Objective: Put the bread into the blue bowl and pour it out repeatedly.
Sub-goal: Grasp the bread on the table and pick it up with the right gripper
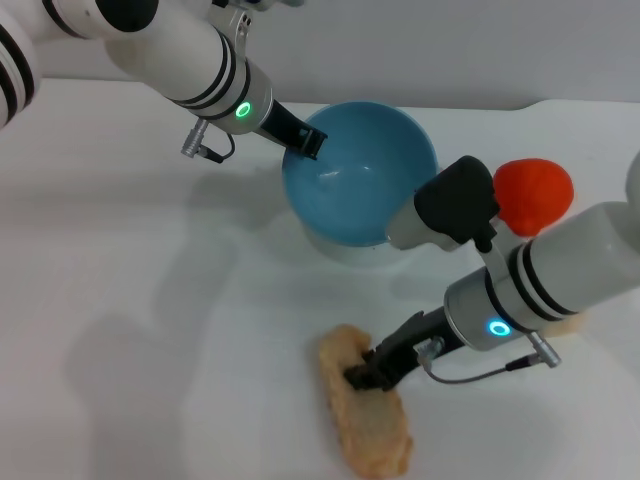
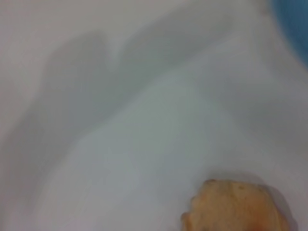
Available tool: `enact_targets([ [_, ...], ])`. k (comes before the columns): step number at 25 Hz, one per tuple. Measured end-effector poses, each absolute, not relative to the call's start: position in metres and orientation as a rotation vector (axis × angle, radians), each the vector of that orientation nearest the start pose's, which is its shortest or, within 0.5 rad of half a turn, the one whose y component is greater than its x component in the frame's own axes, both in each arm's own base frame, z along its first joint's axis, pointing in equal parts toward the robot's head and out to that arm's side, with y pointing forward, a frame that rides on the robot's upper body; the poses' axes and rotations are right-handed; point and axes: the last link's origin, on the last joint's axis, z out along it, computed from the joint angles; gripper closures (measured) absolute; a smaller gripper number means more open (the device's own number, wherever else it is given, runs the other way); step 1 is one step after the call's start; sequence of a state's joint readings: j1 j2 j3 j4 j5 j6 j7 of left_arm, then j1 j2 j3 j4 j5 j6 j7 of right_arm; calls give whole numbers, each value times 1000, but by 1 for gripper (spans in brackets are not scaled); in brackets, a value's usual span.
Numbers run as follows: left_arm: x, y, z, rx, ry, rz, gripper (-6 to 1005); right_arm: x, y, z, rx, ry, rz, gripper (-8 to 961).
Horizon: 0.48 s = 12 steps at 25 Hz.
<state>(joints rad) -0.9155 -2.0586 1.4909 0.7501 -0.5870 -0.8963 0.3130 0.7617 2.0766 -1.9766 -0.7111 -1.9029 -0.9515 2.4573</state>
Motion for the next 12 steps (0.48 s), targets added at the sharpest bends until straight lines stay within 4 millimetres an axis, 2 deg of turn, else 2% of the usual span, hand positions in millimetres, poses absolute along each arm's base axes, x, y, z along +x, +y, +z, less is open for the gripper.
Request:
enact_targets([
  [6,-167,441,-57,-2311,-1040,244,1000,194,321,-128,-2955,1002,-287,723],
  [12,-168,441,-56,-2312,-1051,253,1000,209,327,-87,-2890,1037,-15,753],
])
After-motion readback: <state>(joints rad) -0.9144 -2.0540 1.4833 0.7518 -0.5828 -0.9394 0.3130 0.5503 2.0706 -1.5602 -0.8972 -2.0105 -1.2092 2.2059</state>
